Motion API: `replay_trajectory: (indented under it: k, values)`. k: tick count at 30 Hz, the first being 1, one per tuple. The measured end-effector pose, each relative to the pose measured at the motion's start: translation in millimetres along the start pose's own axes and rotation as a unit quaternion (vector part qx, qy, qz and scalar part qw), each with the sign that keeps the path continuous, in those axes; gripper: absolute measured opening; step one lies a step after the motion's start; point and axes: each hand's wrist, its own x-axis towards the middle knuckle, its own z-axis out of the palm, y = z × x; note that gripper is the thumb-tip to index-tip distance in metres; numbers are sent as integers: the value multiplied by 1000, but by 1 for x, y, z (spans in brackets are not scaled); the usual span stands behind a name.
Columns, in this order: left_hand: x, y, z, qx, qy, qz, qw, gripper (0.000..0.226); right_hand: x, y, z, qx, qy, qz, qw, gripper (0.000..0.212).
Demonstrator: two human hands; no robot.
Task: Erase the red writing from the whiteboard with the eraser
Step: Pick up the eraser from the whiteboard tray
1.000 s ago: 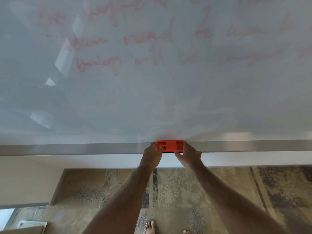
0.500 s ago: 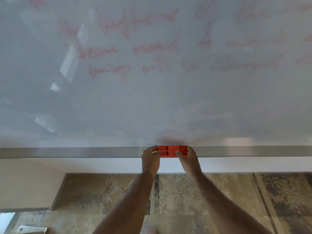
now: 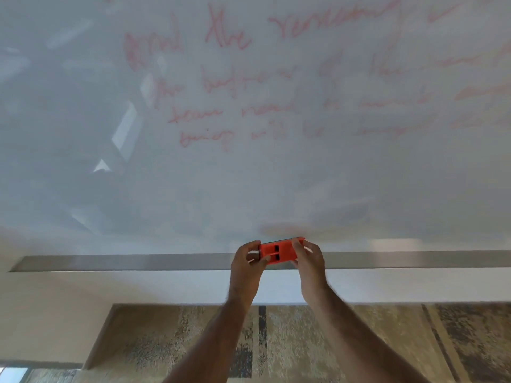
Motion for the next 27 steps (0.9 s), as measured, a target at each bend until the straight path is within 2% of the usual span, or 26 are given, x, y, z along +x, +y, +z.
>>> replay_trajectory:
  k: [5,9,14,17,22,24,27]
  values:
    - [-10,16,-15,89,-16,110,990,47,-18,-16,13,137,-11,66,988,56]
    - [-17,30,-24,139,-25,189,972,52,-30,-26,22,164,-30,83,983,50]
    - [-22,49,-38,143,-18,268,953,50,-46,-45,38,176,-60,94,978,48]
    - [-23,63,-50,157,-18,304,939,56,-57,-63,46,169,-83,44,981,50]
    - [-24,98,-78,118,40,373,920,61,-77,-102,63,154,-80,-55,983,60]
    - [-21,116,-88,98,59,400,909,56,-85,-118,70,143,-78,-112,980,66]
    - [-16,147,-104,84,83,436,892,45,-97,-141,83,133,-87,-199,967,64]
